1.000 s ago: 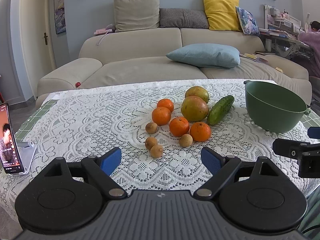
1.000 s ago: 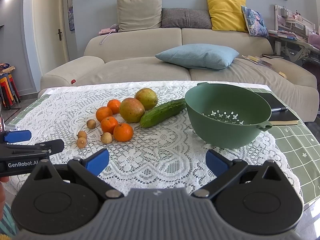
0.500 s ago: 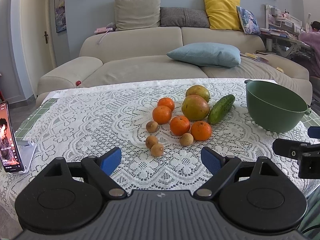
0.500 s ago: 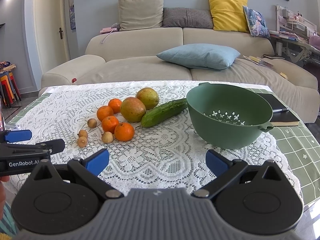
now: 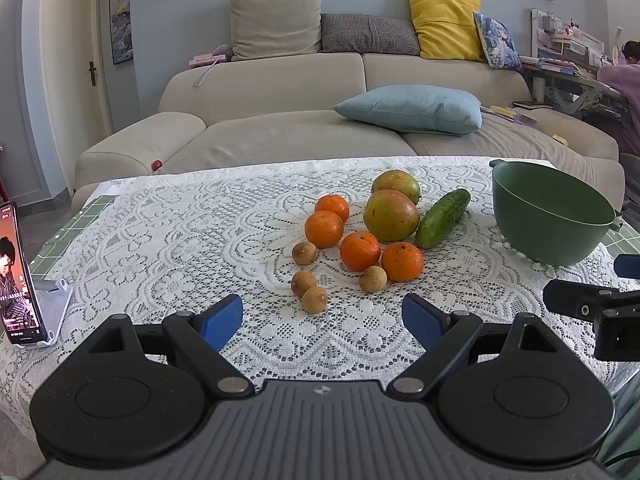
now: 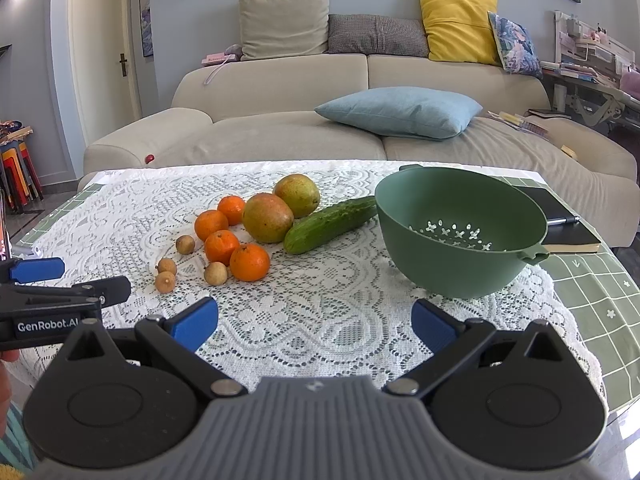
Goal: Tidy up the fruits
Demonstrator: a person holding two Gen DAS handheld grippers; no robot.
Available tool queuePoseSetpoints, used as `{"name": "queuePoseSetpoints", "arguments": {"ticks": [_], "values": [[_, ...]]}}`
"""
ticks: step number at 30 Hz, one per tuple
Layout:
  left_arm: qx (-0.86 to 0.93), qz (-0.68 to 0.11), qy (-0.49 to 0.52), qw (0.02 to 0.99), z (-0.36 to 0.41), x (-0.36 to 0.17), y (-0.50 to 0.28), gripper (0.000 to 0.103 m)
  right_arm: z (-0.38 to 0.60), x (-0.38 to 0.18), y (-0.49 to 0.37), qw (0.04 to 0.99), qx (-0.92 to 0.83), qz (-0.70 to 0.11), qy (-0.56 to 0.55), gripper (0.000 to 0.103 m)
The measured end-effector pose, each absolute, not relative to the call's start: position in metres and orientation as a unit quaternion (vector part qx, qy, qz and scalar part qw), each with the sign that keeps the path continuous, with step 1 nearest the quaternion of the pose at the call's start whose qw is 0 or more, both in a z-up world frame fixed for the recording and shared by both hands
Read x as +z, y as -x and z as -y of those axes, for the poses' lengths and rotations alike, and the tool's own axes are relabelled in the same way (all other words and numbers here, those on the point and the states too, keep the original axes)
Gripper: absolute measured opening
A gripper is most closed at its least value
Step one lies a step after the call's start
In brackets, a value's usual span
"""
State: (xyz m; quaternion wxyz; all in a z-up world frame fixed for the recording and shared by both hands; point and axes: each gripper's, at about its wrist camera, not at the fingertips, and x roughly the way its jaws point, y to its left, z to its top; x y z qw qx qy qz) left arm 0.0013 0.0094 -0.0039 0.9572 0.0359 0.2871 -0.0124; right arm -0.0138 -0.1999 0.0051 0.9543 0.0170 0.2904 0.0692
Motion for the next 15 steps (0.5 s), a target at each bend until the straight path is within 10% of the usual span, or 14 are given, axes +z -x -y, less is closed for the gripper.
{"name": "queuePoseSetpoints", "arguments": {"ticks": [15], "values": [[-0.015,-0.296,-0.032,0.955,-0.0156,-0.0077,-0.0105,0.103,0.1955,0.0002,0.0046,0.951,0.076,-0.299,-0.016,0.099]]}}
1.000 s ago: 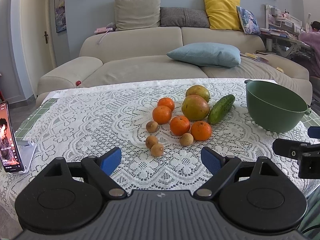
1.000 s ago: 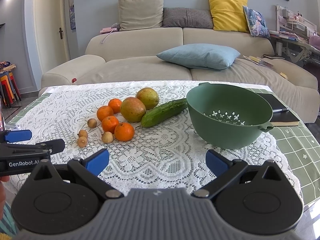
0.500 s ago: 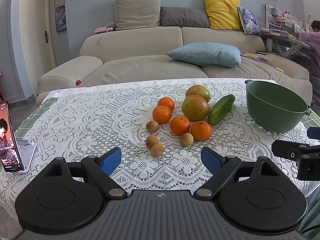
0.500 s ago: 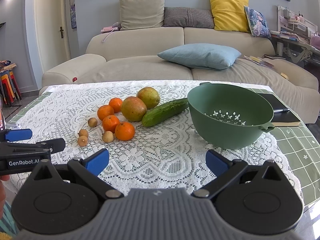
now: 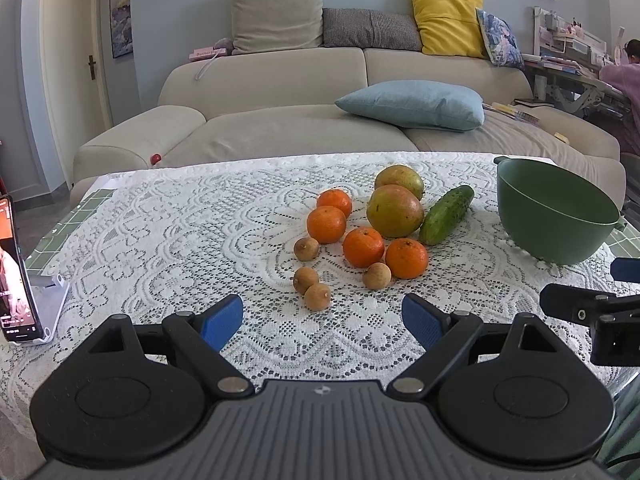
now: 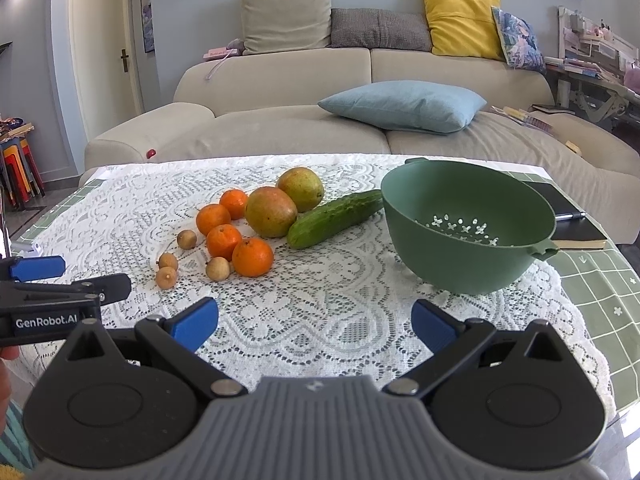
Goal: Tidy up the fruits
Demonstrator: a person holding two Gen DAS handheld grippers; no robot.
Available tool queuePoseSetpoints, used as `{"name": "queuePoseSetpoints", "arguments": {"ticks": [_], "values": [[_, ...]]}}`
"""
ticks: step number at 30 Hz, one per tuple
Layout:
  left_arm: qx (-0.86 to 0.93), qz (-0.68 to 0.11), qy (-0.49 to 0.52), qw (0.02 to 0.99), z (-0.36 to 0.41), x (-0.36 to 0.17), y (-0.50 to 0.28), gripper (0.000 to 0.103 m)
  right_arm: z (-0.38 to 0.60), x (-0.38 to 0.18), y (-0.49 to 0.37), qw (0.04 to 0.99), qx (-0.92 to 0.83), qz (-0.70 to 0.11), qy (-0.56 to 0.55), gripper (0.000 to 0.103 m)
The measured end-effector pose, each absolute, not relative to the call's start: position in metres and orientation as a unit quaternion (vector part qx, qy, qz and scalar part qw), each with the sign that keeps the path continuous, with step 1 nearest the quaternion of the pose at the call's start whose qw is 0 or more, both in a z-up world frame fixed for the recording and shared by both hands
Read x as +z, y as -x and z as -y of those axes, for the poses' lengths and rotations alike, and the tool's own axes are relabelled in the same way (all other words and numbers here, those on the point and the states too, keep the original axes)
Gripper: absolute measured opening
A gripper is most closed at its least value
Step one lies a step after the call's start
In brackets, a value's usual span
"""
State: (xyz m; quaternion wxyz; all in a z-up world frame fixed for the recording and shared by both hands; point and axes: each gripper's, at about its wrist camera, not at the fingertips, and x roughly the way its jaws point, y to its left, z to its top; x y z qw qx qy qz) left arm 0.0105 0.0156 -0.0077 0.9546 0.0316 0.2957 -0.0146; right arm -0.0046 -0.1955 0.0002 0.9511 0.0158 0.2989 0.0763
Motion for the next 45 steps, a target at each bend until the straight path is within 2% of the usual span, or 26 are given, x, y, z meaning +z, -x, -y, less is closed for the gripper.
{"name": "queuePoseSetpoints", "arguments": {"ticks": [2,5,8,15,19,21,23,31,34,36,40,45], "values": [[-0.017,-0.295,-0.034,0.955,-0.018,-0.008,-0.015,0.102,0.194,-0.001,0.000,0.951,0.083,-0.296,-0.014,0.099],[-0.025,-0.295,-0.039,0.954,-0.023,-0.008,-0.023,0.085,0.189,-0.003,-0.009,0.952,0.099,-0.290,-0.007,0.099],[-0.042,-0.310,-0.025,0.950,-0.032,-0.011,-0.035,0.078,0.180,-0.005,-0.021,0.951,0.124,-0.282,0.005,0.098],[-0.064,-0.349,-0.011,0.935,-0.048,-0.020,-0.062,0.060,0.153,-0.011,-0.056,0.942,0.184,-0.275,0.057,0.073],[-0.075,-0.369,-0.013,0.926,-0.054,-0.022,-0.077,0.054,0.146,-0.014,-0.082,0.932,0.208,-0.291,0.059,0.065],[-0.095,-0.382,0.001,0.919,-0.058,-0.025,-0.087,0.042,0.143,-0.017,-0.096,0.927,0.218,-0.301,0.054,0.056],[-0.106,-0.393,0.012,0.913,-0.062,-0.025,-0.100,0.035,0.140,-0.021,-0.111,0.921,0.222,-0.316,0.053,0.051],[-0.136,-0.377,0.003,0.916,-0.046,-0.004,-0.153,0.036,0.139,-0.012,-0.167,0.923,0.205,-0.317,0.073,0.050],[-0.162,-0.376,0.016,0.912,-0.035,-0.006,-0.167,0.047,0.145,-0.007,-0.183,0.927,0.191,-0.316,0.071,0.050],[-0.173,-0.371,0.028,0.912,-0.029,-0.010,-0.175,0.058,0.154,-0.002,-0.191,0.931,0.178,-0.311,0.066,0.050],[-0.190,-0.383,0.034,0.903,-0.017,-0.021,-0.195,0.061,0.170,-0.001,-0.201,0.939,0.149,-0.302,0.069,0.050],[-0.197,-0.388,0.036,0.900,-0.008,-0.032,-0.211,0.074,0.185,-0.006,-0.214,0.939,0.135,-0.311,0.055,0.050]]}}
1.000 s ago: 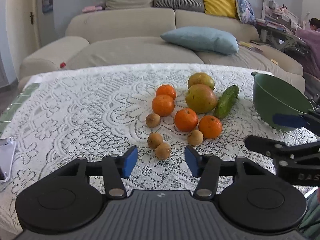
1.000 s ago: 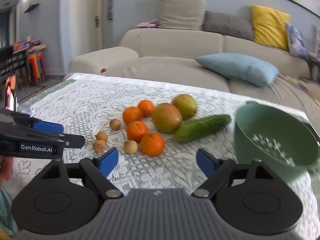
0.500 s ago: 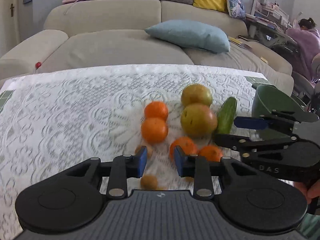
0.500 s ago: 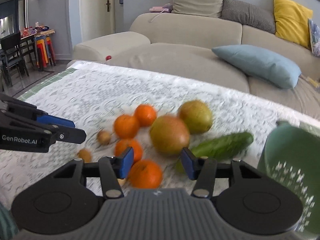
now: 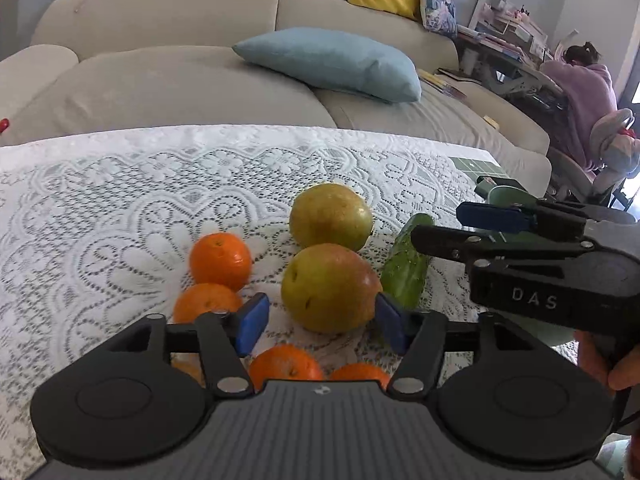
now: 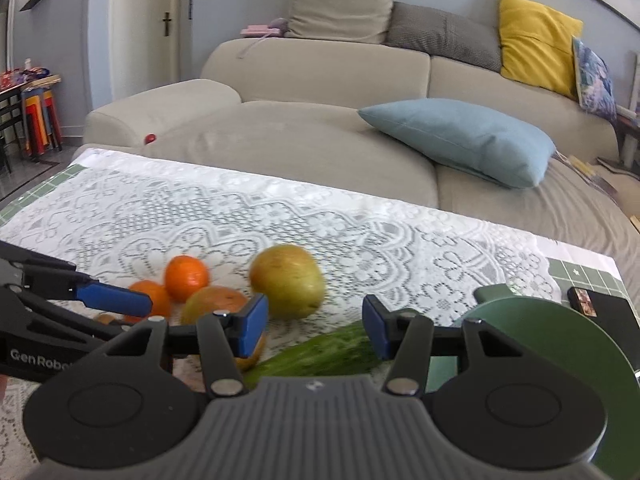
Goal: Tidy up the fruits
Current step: 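Grasp the reddish pear with the left tool while the right tool grasps the green pear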
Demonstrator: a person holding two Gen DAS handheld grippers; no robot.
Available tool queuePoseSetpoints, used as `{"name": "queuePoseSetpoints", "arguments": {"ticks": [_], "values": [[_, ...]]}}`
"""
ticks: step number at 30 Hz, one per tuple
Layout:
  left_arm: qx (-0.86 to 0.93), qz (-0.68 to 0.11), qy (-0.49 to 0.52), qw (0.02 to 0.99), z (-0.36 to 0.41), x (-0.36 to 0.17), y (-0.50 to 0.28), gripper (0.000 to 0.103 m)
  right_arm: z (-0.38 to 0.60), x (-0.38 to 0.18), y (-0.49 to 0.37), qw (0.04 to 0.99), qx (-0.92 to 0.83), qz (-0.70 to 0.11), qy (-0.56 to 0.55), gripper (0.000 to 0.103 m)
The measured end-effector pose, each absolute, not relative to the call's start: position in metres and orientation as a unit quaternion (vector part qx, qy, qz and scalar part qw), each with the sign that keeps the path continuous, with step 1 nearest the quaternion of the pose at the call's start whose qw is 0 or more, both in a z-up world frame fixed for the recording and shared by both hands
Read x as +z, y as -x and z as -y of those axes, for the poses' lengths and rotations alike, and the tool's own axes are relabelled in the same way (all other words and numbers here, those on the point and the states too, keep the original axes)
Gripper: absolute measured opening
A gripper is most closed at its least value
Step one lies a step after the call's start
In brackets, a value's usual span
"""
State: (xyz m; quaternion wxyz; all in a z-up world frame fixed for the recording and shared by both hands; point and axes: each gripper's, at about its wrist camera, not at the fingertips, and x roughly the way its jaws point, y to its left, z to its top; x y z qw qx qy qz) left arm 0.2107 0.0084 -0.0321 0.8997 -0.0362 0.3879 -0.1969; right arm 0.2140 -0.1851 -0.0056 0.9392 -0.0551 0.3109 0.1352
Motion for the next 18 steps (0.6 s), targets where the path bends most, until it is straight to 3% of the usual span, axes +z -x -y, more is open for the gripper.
{"name": "queuePoseSetpoints", "arguments": {"ticks": [9,18], "values": [[-0.190,-0.407,0.051,0.892,0.002,-0.043,-0.231,0.085,0.191,-0.010,-0.228,0.938,0.133,-0.319,0.030,0.053],[-0.215,-0.409,0.075,0.884,0.004,-0.057,-0.247,0.085,0.196,-0.011,-0.234,0.941,0.120,-0.316,0.013,0.059]]}}
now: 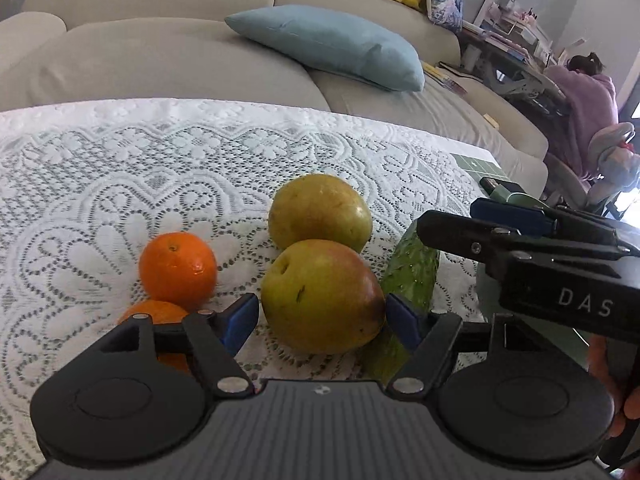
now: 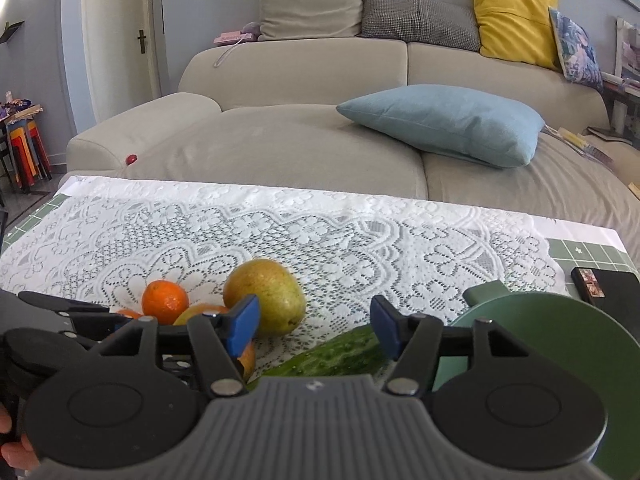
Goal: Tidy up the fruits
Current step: 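Grasp the reddish pear with the left tool while the right tool grasps the green pear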
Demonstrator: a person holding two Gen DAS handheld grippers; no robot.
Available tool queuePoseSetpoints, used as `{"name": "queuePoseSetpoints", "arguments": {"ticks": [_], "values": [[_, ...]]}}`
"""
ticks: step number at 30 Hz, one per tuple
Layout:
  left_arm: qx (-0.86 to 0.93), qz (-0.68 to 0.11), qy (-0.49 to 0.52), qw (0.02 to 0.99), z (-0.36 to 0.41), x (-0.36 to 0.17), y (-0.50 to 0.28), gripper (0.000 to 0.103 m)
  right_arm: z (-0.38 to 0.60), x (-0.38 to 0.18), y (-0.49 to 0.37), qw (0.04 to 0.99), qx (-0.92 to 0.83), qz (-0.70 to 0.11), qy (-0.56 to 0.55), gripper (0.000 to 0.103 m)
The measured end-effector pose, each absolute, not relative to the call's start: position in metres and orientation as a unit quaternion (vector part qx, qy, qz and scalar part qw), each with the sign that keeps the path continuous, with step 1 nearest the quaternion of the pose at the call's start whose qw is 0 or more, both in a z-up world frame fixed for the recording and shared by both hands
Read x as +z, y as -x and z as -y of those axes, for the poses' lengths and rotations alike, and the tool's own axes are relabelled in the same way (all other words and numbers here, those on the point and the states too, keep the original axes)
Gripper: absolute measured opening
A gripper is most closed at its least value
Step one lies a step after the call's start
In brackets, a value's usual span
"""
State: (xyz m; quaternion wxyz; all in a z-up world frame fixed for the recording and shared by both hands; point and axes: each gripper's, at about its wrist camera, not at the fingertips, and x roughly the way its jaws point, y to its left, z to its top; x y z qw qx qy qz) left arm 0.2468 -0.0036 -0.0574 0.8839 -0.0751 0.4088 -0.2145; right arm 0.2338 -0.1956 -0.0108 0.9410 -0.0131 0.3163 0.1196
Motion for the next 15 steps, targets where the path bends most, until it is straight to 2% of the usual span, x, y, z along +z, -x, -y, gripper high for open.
{"name": "queuePoseSetpoints", "arguments": {"ticks": [4,6,15], "values": [[-0.212,-0.397,0.070,0.890,0.010,-0.058,-0.250,0.085,0.197,-0.015,-0.238,0.937,0.122,-0.326,0.000,0.059],[-0.214,-0.394,0.065,0.891,0.011,-0.058,-0.249,0.080,0.197,-0.016,-0.238,0.938,0.120,-0.326,-0.001,0.061],[-0.204,-0.377,0.050,0.902,0.007,-0.048,-0.238,0.079,0.196,-0.018,-0.241,0.935,0.127,-0.332,-0.013,0.062]]}}
